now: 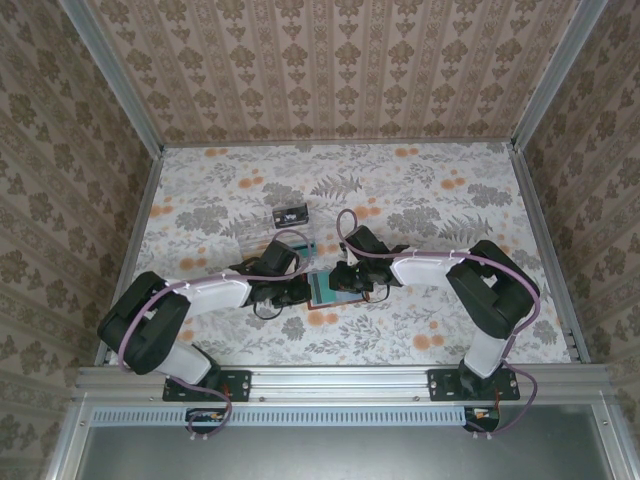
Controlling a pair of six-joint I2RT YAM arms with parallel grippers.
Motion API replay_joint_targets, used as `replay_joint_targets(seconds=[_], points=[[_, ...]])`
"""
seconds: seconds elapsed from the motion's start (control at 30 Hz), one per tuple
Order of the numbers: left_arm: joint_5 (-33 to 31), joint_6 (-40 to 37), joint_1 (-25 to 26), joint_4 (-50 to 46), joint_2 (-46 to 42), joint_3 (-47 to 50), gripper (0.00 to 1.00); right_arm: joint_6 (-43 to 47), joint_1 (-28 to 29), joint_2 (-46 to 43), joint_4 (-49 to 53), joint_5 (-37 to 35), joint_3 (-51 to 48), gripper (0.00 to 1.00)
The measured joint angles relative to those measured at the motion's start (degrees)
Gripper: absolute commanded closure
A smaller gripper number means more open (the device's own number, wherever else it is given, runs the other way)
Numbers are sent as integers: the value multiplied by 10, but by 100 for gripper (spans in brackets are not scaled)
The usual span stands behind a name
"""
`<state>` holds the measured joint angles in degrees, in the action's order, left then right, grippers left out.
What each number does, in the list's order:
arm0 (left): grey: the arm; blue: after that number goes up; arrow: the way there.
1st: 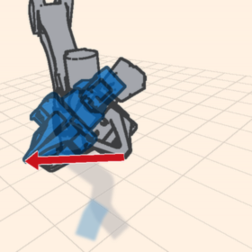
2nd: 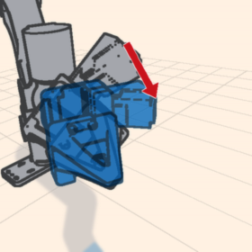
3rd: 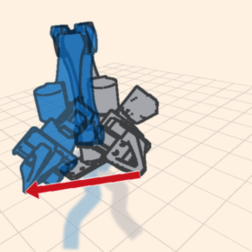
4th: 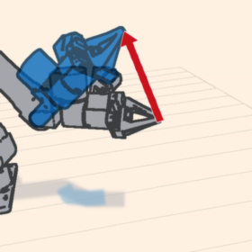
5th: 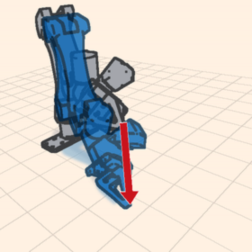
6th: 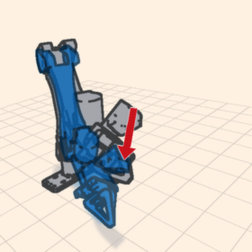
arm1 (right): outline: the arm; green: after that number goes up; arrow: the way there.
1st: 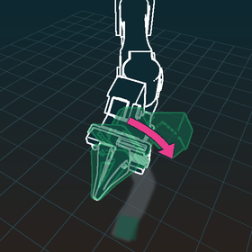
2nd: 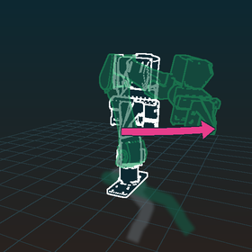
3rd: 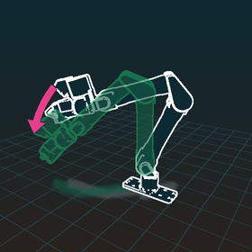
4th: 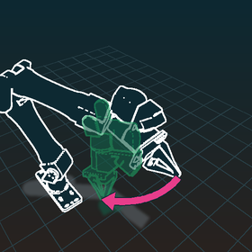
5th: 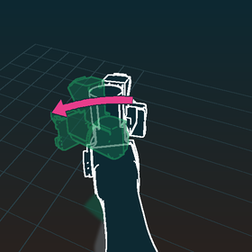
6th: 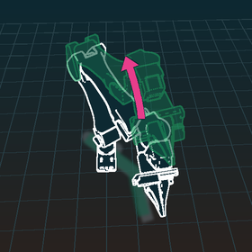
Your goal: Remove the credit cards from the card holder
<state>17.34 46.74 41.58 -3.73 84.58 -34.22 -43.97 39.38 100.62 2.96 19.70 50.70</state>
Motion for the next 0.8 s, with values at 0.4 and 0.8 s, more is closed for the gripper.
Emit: replay_joint_targets(seconds=[0.4,0.8], points=[[-1,1,1,-1,4,-4,100,-13,0,3,0,5,0,100],[-7,1,4,-3,3,-5,100,-8,-16,-35,22,-5,-12,100]])
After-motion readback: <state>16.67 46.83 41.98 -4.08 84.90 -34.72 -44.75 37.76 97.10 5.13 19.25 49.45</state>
